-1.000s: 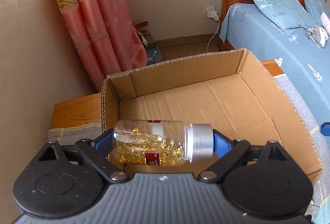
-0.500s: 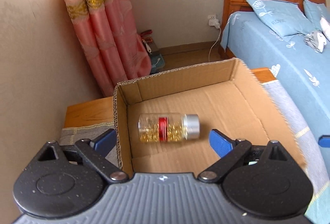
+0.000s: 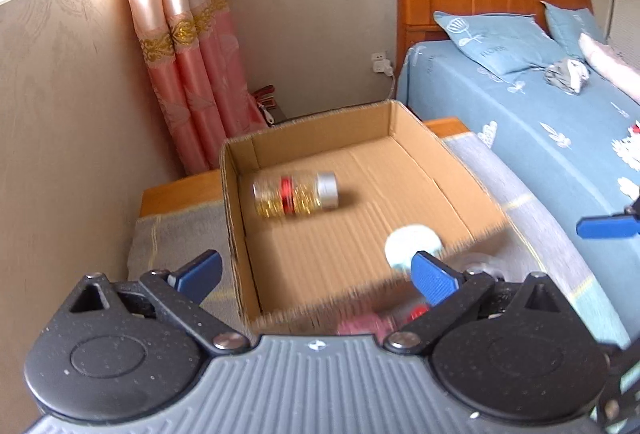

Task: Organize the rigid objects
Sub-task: 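Move both tools back toward the grey toy cat and tape dispenser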

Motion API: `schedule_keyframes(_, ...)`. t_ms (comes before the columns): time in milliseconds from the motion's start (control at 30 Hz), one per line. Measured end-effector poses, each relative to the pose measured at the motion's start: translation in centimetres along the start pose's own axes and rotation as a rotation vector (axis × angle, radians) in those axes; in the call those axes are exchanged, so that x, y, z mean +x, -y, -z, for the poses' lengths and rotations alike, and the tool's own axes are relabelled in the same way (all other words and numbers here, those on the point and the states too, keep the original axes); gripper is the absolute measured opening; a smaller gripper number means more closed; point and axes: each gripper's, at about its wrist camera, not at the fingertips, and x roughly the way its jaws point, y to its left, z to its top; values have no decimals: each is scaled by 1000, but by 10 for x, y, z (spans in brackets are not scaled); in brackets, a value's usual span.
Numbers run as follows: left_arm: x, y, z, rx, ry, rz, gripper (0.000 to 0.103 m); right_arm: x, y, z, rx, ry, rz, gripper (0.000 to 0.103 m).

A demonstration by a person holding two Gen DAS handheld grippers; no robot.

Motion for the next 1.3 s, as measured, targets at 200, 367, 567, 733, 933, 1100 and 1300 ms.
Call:
schedule_keyframes(200, -14, 0, 46, -26, 13, -30, 101, -9, -25, 40, 62, 34, 106, 103)
schedule_keyframes(367, -11, -4, 84, -102, -19, -74, 100, -21, -36, 77, 175, 73, 130, 103)
schedule_keyframes(567, -2, 7, 110, -90, -21, -47, 101, -21, -47, 96, 142, 24, 111, 103)
schedule_keyframes(733, 9, 4, 119, -125, -35, -50, 101, -20, -59, 101, 91, 18, 113, 103)
schedule_keyframes(933, 15, -11, 125, -176, -65, -76, 101, -13, -58, 104, 81, 3, 108, 103)
schedule_keyframes(1100, 10, -21, 135, -195, -81, -72, 102, -9, -41, 111, 82, -18, 155, 103)
schedule_keyframes(1300, 1, -28, 145, -192, -77, -84, 102, -2, -7, 124, 116, -67, 228, 103)
